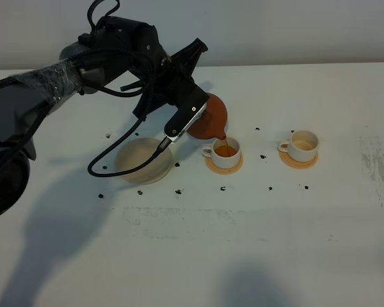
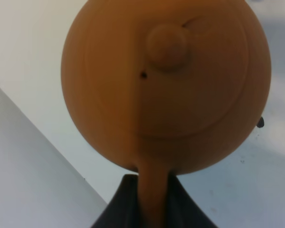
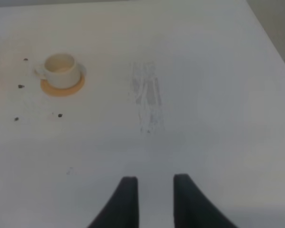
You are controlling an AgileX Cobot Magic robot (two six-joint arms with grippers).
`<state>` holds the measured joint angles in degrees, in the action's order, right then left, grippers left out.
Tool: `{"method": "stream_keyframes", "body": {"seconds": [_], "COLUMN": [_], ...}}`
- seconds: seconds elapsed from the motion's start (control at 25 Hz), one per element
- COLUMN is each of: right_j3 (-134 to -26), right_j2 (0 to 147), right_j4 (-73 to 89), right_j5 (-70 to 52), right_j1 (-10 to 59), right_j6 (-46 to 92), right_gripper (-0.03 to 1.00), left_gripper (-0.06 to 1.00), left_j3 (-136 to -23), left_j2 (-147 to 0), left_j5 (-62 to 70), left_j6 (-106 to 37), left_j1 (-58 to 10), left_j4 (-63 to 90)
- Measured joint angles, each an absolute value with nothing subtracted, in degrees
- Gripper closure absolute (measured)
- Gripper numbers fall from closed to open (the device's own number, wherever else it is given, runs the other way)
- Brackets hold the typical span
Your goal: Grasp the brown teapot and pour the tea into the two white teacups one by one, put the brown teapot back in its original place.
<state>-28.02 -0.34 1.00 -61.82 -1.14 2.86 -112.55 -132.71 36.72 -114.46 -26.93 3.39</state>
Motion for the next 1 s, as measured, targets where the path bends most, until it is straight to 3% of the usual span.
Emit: {"method": "stream_keyframes", "body": {"seconds": [1.0], "right_j3": [-28.0], "right_j2": [-0.3], "right_j4": [1.0], "right_j5": [-61.8], "right_j1": [-1.1], "right_j6": [2.9], "right_gripper": [0.75], "left_gripper": [0.87], "left_j3": [-112.5], "left_j2": [-132.7], "left_j5": [33.8], "left_j6": [-118.2], "left_j1": [-26.9], "left_j4": [3.4]}}
